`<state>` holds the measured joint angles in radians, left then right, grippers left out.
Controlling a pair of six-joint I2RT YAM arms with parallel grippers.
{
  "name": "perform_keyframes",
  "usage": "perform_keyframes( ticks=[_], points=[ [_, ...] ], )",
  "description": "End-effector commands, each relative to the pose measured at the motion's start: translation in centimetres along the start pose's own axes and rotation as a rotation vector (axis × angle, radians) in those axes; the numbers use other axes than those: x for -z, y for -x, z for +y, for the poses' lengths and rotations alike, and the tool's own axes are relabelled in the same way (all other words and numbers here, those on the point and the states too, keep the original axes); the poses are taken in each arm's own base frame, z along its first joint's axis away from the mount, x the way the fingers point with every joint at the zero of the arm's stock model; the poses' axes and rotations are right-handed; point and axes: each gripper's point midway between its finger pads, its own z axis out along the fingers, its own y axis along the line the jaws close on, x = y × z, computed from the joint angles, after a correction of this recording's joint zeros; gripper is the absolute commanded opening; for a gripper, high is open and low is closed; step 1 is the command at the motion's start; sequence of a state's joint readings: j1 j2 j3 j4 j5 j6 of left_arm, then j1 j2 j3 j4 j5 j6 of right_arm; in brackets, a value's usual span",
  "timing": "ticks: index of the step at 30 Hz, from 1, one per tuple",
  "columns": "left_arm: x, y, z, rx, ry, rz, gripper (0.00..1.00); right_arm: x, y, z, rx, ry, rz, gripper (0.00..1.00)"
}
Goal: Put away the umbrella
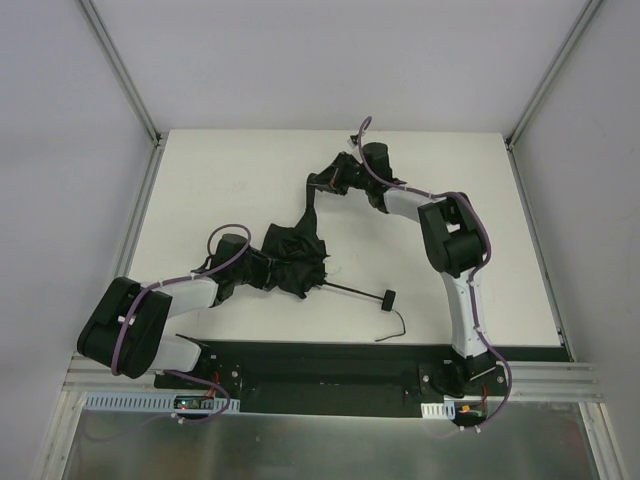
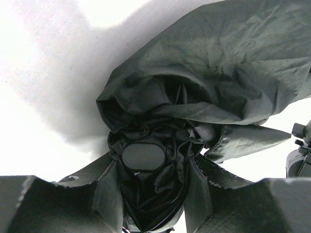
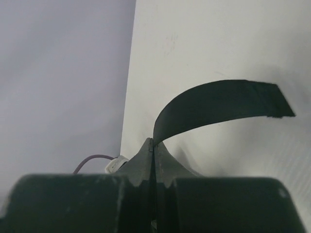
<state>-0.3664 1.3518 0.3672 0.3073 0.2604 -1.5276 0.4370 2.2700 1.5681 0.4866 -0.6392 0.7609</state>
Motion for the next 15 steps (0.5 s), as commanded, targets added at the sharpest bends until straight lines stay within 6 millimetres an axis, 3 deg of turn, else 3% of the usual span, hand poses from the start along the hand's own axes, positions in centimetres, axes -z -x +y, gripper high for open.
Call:
perform_keyframes(
  ticks=[1,3,9,12,15],
  points=[
    [0.4,-0.4,5.3,0.038,0.192,0.018,0.0,0.2,4.1,6.9,0.183,0.208,-0.101,0.0],
    [0.4,-0.5,5.2,0.038,0.191,0.018,0.0,-0.1,3.6,6.2,0.206,0.232,-0.068,0.0],
    [0.4,-0.5,5.6,0.05,0.207,0.022,0.0,0.0,2.5,0.6,0.207,0.145,0.003,0.03],
    [0.3,-0.6,5.6,0.052,0.214,0.028,0.0,-0.4,2.9,1.2,0.213,0.19,0.044,0.06],
    [0.4,-0.6,6.1,0.057,0.231,0.027,0.0,-1.0,5.0,1.8,0.221,0.175,-0.014,0.06]
  ],
)
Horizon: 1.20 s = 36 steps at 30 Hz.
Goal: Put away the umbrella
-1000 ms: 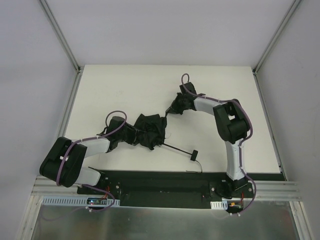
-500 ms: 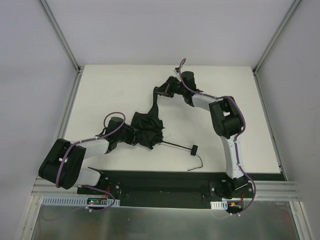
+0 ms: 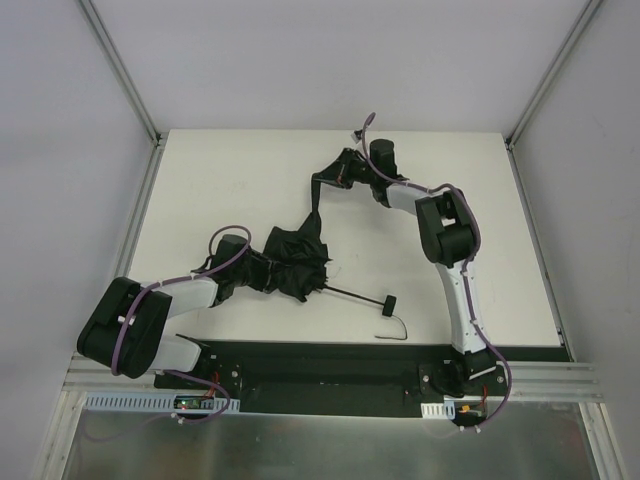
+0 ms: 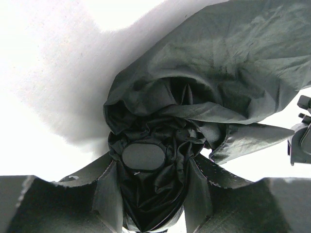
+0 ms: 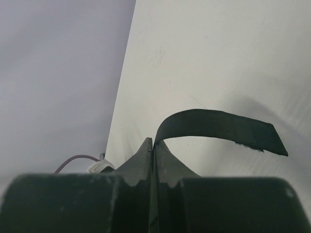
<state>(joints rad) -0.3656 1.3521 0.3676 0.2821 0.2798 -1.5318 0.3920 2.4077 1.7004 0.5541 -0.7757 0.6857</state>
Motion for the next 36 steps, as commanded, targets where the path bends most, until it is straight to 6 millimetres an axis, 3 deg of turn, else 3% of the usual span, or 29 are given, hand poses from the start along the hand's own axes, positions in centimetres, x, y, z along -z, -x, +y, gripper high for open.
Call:
perform_keyframes(
  ticks=[1,6,9,11,14,16,17,18,20,23,25,28,30,34,36],
  points=[
    [0.2,-0.3,5.7,0.051,0.211,0.011,0.0,-0.4,4.2,2.3,0.098,0.025,-0.076,0.06],
    [0.3,-0.3,5.3,0.061,0.212,0.007,0.0,-0.9,5.9,-2.2,0.107,-0.163,-0.109,0.11],
    [0.4,-0.4,5.3,0.073,0.237,0.009,0.0,0.7,6.9,-5.2,0.086,-0.359,-0.092,0.21],
    [0.4,-0.5,5.3,0.086,0.259,0.013,0.0,2.9,7.5,-6.6,0.042,-0.476,-0.073,0.4],
    [0.5,-0.8,6.0,0.122,0.327,0.026,0.0,7.1,7.9,-6.1,0.113,-0.591,0.002,0.57],
    [0.6,-0.9,6.1,0.134,0.363,0.031,0.0,9.7,7.0,-4.3,0.204,-0.617,0.06,0.65],
    [0.6,-0.9,6.2,0.141,0.385,0.031,0.0,11.0,6.3,-3.0,0.271,-0.626,0.09,0.68],
    [0.8,-0.9,6.3,0.149,0.411,0.031,0.0,12.7,5.8,-0.3,0.355,-0.624,0.104,0.69],
    [1.0,-1.1,6.6,0.161,0.457,0.043,0.0,15.0,3.6,1.7,0.475,-0.645,0.136,0.71],
    [1.1,-1.2,7.0,0.173,0.516,0.046,0.0,16.5,-1.3,5.8,0.632,-0.561,0.195,0.72],
    [1.4,-1.1,7.4,0.179,0.557,0.045,0.0,16.3,-6.8,7.4,0.732,-0.474,0.268,0.72],
    [1.5,-0.9,7.7,0.185,0.588,0.042,0.0,14.5,-14.4,11.1,0.965,-0.324,0.375,0.73],
    [1.5,-0.7,7.6,0.184,0.601,0.048,0.0,13.0,-17.9,12.6,1.062,-0.24,0.396,0.73],
    [1.8,-0.7,7.6,0.186,0.624,0.051,0.0,9.7,-21.7,13.2,1.255,-0.196,0.443,0.75],
    [1.9,-0.7,7.5,0.186,0.629,0.055,0.0,8.2,-22.2,12.3,1.325,-0.211,0.451,0.76]
  ],
)
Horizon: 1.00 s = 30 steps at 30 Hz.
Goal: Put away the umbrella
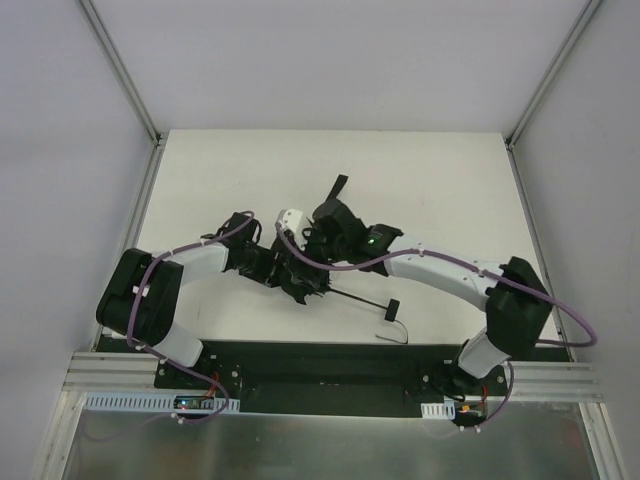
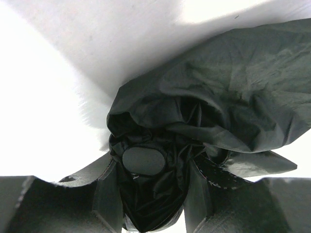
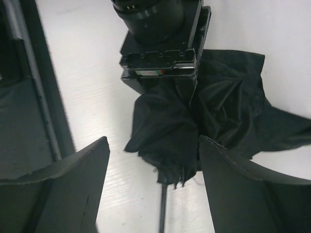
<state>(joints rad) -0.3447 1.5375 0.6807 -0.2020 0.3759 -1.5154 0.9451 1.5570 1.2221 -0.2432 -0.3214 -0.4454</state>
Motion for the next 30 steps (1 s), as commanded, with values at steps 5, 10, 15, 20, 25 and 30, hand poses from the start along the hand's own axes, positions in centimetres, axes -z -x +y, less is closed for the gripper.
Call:
perform_keyframes(
  ticks=[5,10,15,20,25,30],
  points=[
    [-0.1,0.7,7.3,0.085,0.334,-0.014,0.0,-5.8,-2.1,-3.4,0.284,-0.105,0.067,0.74],
    [0.1,1.0,6.7,0.101,0.337,-0.019,0.0,-7.5,-4.3,-2.5,0.273,-0.059,0.107,0.71],
    [0.3,1.1,6.1,0.115,0.339,-0.014,0.0,-9.4,-6.6,-2.3,0.235,-0.031,0.16,0.67],
    [0.4,1.1,5.2,0.106,0.325,-0.005,0.0,-10.6,-10.3,-2.3,0.167,-0.027,0.262,0.62],
    [0.5,1.2,4.8,0.104,0.318,-0.007,0.0,-11.3,-14.3,-2.8,0.082,-0.052,0.377,0.3],
    [0.9,2.2,3.4,0.027,0.256,-0.039,0.0,-11.6,-16.9,-2.5,-0.054,0.005,0.401,0.0]
  ],
)
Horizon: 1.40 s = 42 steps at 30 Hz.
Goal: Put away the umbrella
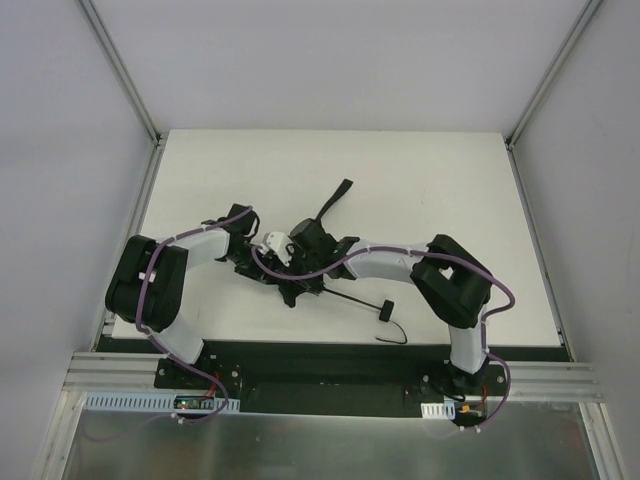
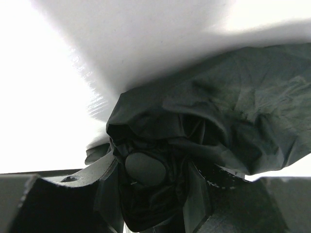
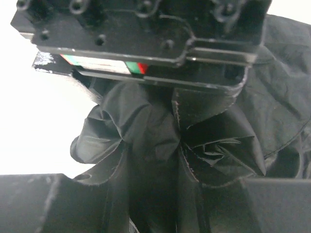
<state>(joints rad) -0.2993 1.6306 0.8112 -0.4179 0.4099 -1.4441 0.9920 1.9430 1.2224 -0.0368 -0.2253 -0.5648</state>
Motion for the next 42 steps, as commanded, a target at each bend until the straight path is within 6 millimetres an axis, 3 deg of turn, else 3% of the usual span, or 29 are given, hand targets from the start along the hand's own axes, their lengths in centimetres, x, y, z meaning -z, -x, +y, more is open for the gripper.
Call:
perform_keyframes(
  ticks=[1,2,4,6,7,8,9,17,27,32,37,42],
  points=[
    [0.3,2.0,2.0,-0.028,0.075,-0.081,0.0,-1.9,-8.3,0.9,-0.169,0.074,0.213,0.0],
    [0.5,2.3,1.2,-0.062,0.035,-0.094,0.03,-1.8,-8.4,1.0,-0.197,0.094,0.206,0.0],
    [1.3,3.1,-0.1,-0.111,-0.034,-0.126,0.33,-1.9,-8.6,1.0,-0.241,0.126,0.201,0.0],
    [2.2,3.5,-1.5,-0.157,-0.124,-0.15,0.7,-2.1,-8.7,1.2,-0.29,0.171,0.194,0.0],
    [2.7,3.6,-2.1,-0.172,-0.16,-0.162,0.76,-2.0,-8.8,1.1,-0.318,0.189,0.192,0.0],
    [3.2,3.8,-2.5,-0.188,-0.193,-0.172,0.97,-2.0,-8.9,1.1,-0.337,0.201,0.188,0.0],
    [3.7,3.9,-3.0,-0.204,-0.228,-0.18,0.99,-2.0,-8.8,1.1,-0.362,0.22,0.182,0.0],
    [6.2,3.3,-3.5,-0.265,-0.405,-0.202,0.99,-1.8,-7.8,2.3,-0.574,0.385,0.166,0.0],
    [4.1,0.6,-2.0,-0.25,-0.448,-0.139,0.99,-2.3,-6.2,1.9,-0.85,0.501,0.203,0.0],
    [2.7,1.3,-2.8,-0.248,-0.448,-0.163,0.99,-2.2,-6.1,1.3,-0.94,0.575,0.202,0.0],
    [1.2,1.5,-3.6,-0.258,-0.436,-0.158,0.88,-2.3,-6.1,1.1,-1.012,0.627,0.212,0.0],
    [-1.5,1.1,-3.2,-0.238,-0.413,-0.161,0.78,-2.6,-4.3,0.6,-1.114,0.691,0.181,0.0]
  ],
)
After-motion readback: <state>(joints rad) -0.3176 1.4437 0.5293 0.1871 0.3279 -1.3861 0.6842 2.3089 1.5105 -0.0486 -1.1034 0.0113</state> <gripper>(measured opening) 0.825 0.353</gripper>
